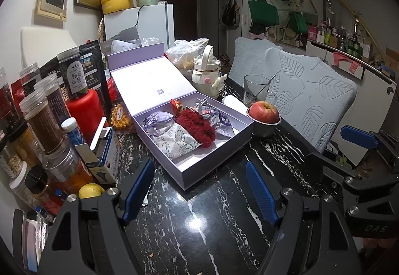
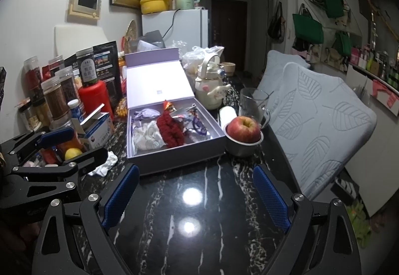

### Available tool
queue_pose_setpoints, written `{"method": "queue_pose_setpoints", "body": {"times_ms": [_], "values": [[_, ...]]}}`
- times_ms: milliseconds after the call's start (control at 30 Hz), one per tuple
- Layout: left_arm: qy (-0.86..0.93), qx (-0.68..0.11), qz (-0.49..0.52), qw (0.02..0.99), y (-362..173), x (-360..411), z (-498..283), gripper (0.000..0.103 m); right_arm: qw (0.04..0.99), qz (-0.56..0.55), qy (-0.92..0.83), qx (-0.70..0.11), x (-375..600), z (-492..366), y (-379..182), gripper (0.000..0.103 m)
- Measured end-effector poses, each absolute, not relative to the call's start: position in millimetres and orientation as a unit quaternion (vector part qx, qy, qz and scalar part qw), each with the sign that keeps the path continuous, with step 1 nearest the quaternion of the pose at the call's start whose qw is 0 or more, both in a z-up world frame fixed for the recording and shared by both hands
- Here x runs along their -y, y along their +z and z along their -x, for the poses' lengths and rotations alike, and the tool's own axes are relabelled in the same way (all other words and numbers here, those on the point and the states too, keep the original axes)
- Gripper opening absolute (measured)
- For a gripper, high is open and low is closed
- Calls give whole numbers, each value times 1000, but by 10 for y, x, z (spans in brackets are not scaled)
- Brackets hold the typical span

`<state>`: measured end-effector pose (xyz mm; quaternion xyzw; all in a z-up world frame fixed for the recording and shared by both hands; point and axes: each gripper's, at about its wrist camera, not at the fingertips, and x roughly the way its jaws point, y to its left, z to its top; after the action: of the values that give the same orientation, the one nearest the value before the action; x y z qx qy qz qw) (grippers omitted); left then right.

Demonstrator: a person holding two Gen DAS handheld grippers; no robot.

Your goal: Organize soft objects

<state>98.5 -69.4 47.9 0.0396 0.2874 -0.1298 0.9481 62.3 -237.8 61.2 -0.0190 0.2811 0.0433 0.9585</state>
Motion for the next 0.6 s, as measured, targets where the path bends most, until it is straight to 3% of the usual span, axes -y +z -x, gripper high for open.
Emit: {"method": "queue_pose_setpoints", "body": {"times_ms": [600], "values": [[-126, -297, -52, 945, 412, 764, -1029, 76, 956, 22, 39, -290, 2441, -665, 530, 94]]}}
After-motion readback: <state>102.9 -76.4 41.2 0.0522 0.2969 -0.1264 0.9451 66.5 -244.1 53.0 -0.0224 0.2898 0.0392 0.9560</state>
